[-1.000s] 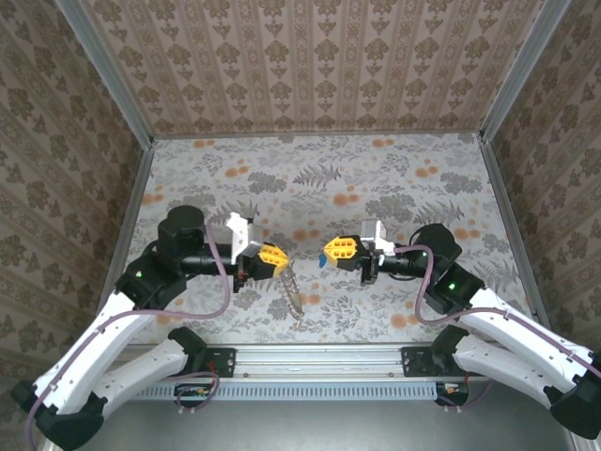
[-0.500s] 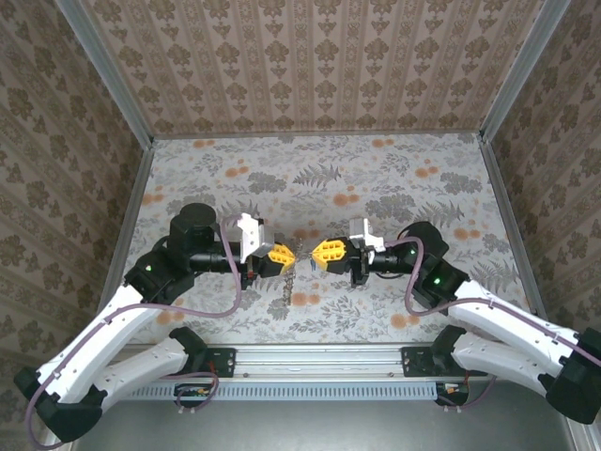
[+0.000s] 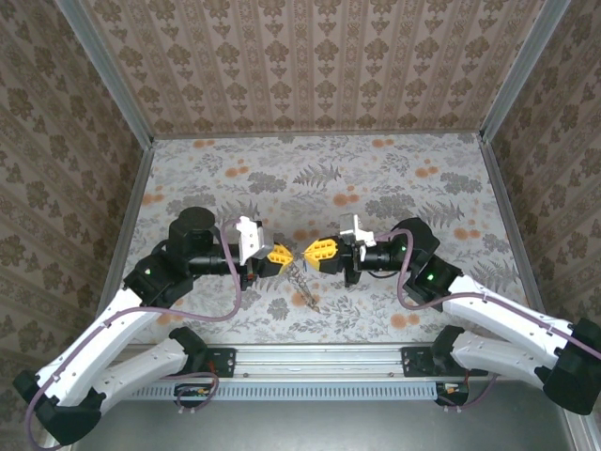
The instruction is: Put the keys on the keyring
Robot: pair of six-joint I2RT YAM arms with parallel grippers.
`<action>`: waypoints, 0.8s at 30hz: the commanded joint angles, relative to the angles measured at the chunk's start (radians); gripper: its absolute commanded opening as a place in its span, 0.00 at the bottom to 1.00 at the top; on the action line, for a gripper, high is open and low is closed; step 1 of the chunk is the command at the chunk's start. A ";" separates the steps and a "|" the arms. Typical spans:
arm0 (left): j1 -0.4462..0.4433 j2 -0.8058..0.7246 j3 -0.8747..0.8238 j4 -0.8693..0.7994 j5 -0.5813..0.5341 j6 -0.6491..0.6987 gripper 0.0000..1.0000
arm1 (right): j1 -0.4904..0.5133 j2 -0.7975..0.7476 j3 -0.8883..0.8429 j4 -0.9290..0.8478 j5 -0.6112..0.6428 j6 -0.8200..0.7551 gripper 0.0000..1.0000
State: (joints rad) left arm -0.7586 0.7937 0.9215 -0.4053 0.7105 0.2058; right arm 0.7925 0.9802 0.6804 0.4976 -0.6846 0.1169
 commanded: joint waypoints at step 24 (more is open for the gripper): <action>-0.007 -0.036 -0.008 0.057 0.015 0.021 0.00 | 0.028 0.028 0.017 -0.008 0.084 -0.005 0.00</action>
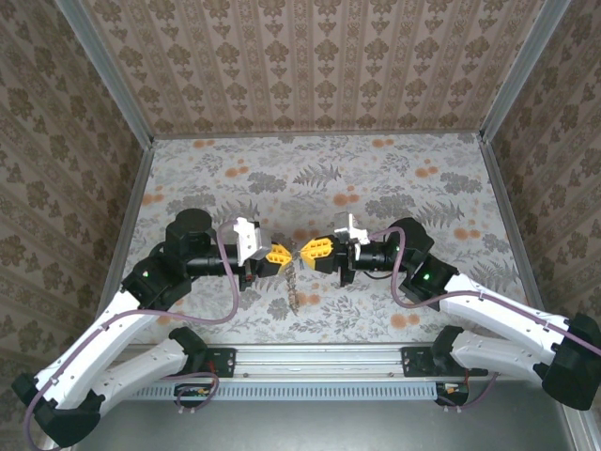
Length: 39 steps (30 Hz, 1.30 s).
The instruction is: Put the keys on the keyring
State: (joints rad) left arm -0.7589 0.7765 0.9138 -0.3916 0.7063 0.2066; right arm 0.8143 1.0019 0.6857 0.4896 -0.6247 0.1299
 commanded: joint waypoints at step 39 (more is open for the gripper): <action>0.001 -0.045 -0.005 0.067 0.091 -0.009 0.00 | 0.029 -0.034 -0.046 0.093 -0.012 -0.098 0.00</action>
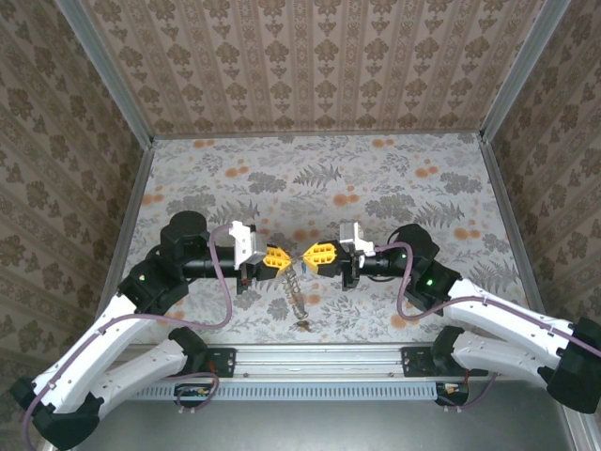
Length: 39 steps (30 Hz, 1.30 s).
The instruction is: Put the keys on the keyring
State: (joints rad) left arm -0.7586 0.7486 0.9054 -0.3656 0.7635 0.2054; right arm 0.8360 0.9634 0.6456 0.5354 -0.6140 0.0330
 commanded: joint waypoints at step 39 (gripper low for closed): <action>0.008 -0.023 0.004 0.044 0.060 -0.009 0.00 | 0.028 -0.001 0.004 0.027 -0.018 -0.026 0.00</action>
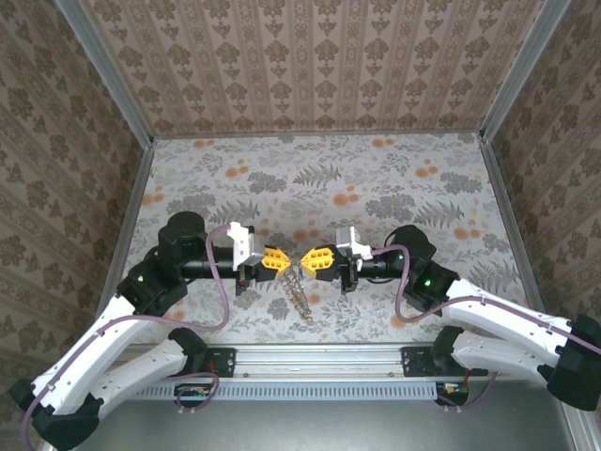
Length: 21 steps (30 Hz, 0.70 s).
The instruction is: Put the keys on the keyring
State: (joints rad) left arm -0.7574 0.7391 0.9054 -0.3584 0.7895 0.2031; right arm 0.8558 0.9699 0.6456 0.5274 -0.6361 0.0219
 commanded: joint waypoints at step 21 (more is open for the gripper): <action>0.009 -0.015 0.005 0.038 0.040 -0.008 0.00 | 0.011 -0.008 -0.006 0.049 0.027 -0.023 0.00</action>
State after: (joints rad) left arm -0.7574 0.7391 0.9054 -0.3580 0.7929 0.2031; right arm 0.8608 0.9573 0.6456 0.5323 -0.6170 0.0059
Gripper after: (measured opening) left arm 0.045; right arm 0.064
